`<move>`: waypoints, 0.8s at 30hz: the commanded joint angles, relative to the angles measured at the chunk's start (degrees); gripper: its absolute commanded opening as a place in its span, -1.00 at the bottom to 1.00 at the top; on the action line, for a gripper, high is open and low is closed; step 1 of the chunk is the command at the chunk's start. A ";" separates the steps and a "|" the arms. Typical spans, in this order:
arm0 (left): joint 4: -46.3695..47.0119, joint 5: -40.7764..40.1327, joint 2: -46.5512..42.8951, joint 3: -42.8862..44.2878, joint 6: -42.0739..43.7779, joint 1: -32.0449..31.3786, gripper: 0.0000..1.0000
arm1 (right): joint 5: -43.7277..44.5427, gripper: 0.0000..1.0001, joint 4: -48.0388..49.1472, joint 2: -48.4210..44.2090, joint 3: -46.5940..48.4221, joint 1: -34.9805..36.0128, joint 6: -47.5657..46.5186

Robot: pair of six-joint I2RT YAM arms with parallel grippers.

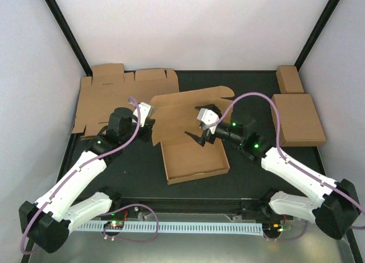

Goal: Fold the paper box

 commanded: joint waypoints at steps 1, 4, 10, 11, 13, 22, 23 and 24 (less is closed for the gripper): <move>-1.17 1.24 -0.63 0.78 1.33 0.33 -0.97 | -0.48 1.00 4.68 -4.03 -3.86 -4.86 7.87; -1.20 1.62 -0.54 0.69 1.53 0.31 -0.97 | -1.12 0.99 10.97 -8.28 -8.19 -11.28 16.10; -1.28 2.03 -0.71 0.77 2.02 0.38 -0.97 | -3.97 0.99 15.93 -11.36 -12.15 -21.99 24.85; -1.33 2.08 -0.71 0.81 2.01 0.39 -0.97 | -4.07 0.99 15.97 -11.39 -12.30 -23.27 25.85; -1.21 2.23 -0.71 0.96 2.01 0.38 -0.97 | -3.37 0.99 16.84 -11.10 -12.87 -26.09 28.41; -1.36 1.20 -0.74 1.38 2.17 0.45 -0.97 | -10.57 1.00 19.71 -6.59 -13.55 -36.11 36.63; -1.27 1.07 -0.66 1.36 2.19 0.40 -0.97 | -11.33 1.00 18.48 -5.81 -12.96 -36.29 36.08; -1.19 1.00 -0.63 1.34 2.19 0.41 -0.97 | -12.72 0.99 17.30 -4.65 -12.16 -36.48 35.29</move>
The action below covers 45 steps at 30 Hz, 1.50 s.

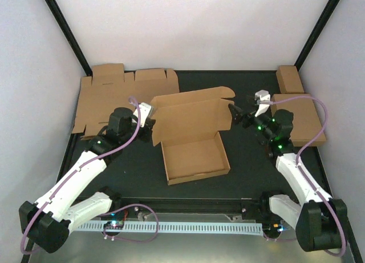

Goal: Fold the paper box

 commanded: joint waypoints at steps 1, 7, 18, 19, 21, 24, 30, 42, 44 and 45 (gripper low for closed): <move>-1.03 0.14 -0.55 1.34 1.58 0.35 -0.97 | -7.13 0.97 -1.78 3.72 2.34 -0.88 0.28; -0.82 0.43 -0.05 1.47 1.40 0.33 -0.97 | -10.38 0.36 -2.92 8.81 5.57 -0.90 -0.14; -0.94 0.59 1.19 2.06 1.14 0.34 -0.97 | -12.64 0.02 -13.13 16.83 14.67 -0.92 -6.77; -0.90 0.52 1.26 2.15 1.14 0.35 -0.97 | -13.07 -0.02 -13.10 16.67 14.39 -0.88 -6.69; -0.70 0.76 1.53 2.11 1.05 0.36 -0.97 | -13.57 -0.07 -12.20 16.32 13.19 -0.79 -6.06; -0.30 1.06 1.96 2.12 0.81 0.36 -0.97 | -14.59 -0.17 -11.91 16.10 12.03 -0.30 -5.81; 0.24 1.71 2.69 2.34 0.52 0.34 -0.97 | -13.72 -0.46 -14.55 14.48 11.52 2.18 -6.50; -0.25 1.69 0.72 3.53 -0.16 0.29 -0.97 | -3.76 -0.97 -15.79 3.18 6.98 8.85 -4.05; 0.03 1.38 0.45 3.60 -0.53 0.27 -0.97 | -1.75 -0.97 -13.72 1.35 6.09 10.80 -2.07; 0.34 1.04 0.30 3.70 -0.96 0.27 -0.97 | -0.47 -0.96 -12.13 0.05 5.44 11.81 -1.23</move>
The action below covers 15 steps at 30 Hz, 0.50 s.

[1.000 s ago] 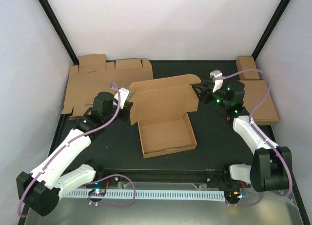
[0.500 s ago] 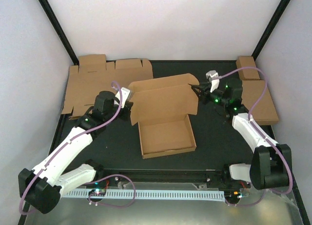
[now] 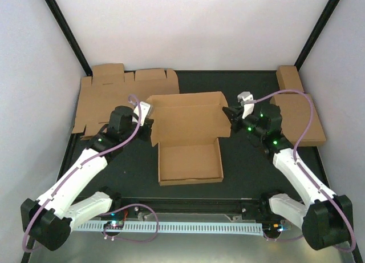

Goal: Fold the paper box

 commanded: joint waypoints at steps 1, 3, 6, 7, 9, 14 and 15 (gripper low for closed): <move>1.92 1.64 -1.73 3.16 -0.74 -0.39 -0.97 | 4.24 -0.95 5.42 -4.73 -2.36 5.13 4.38; 2.78 0.67 -1.99 3.24 -1.87 -0.41 -0.97 | 7.12 -0.92 8.89 -5.84 -3.67 7.11 5.34; 4.49 0.03 -2.47 3.34 -3.92 -0.44 -0.96 | 10.30 -0.89 9.73 -6.10 -3.07 9.69 5.77; 4.91 -0.08 -2.65 3.42 -4.68 -0.43 -0.96 | 11.35 -0.89 9.32 -6.21 -2.57 10.49 5.75; 5.92 -0.23 -3.16 3.50 -5.64 -0.49 -0.97 | 12.56 -0.90 9.40 -6.47 -1.91 11.88 5.44; 9.73 -1.62 -3.45 3.62 -5.88 -0.69 -0.97 | 16.10 -0.97 12.20 -6.83 -1.71 13.78 4.16; 10.74 -2.08 -3.32 3.67 -5.59 -0.70 -0.97 | 16.93 -0.97 12.36 -6.44 -1.37 13.80 4.29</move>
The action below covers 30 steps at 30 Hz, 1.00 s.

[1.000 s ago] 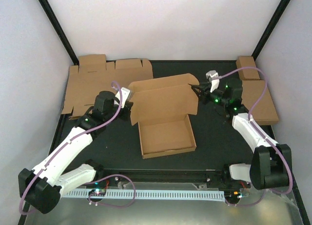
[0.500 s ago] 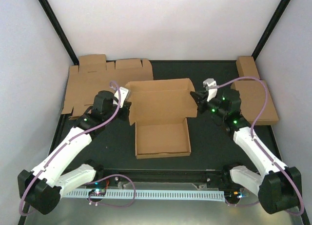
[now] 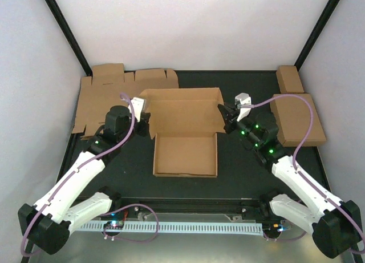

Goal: Fold the paper box

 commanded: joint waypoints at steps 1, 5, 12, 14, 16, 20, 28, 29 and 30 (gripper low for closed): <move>8.91 1.33 -0.70 3.28 -0.41 -0.70 -0.97 | 2.18 -0.97 4.76 0.38 2.30 2.00 -0.06; 13.69 -1.39 -0.17 2.42 -2.49 -0.70 -0.89 | 7.13 -0.97 9.53 2.14 1.46 2.06 3.23; 21.98 -2.19 2.37 -4.26 -9.23 -0.68 -0.97 | 15.54 -0.97 16.71 8.45 -1.15 5.01 7.48; 23.96 -2.08 3.07 -5.96 -10.44 -0.68 -0.97 | 18.06 -0.97 18.01 9.66 -1.80 6.31 7.81; 25.15 -2.35 3.75 -7.05 -11.25 -0.75 -0.97 | 20.85 -0.97 18.38 10.61 -2.21 7.21 8.24; 24.89 -3.42 4.82 -7.90 -13.22 -0.70 -0.97 | 24.40 -0.97 17.11 11.55 -2.20 8.07 11.98; 24.92 -2.99 4.77 -9.36 -14.00 -0.77 -0.97 | 27.72 -0.46 11.04 8.97 -1.69 9.72 9.62; 24.78 -3.07 4.53 -9.44 -13.36 -0.78 -0.97 | 28.34 -0.45 10.07 7.93 -1.89 9.67 8.88; 24.68 -3.04 4.30 -9.45 -12.43 -0.74 -0.97 | 28.38 -0.43 8.57 6.87 -1.96 9.65 7.96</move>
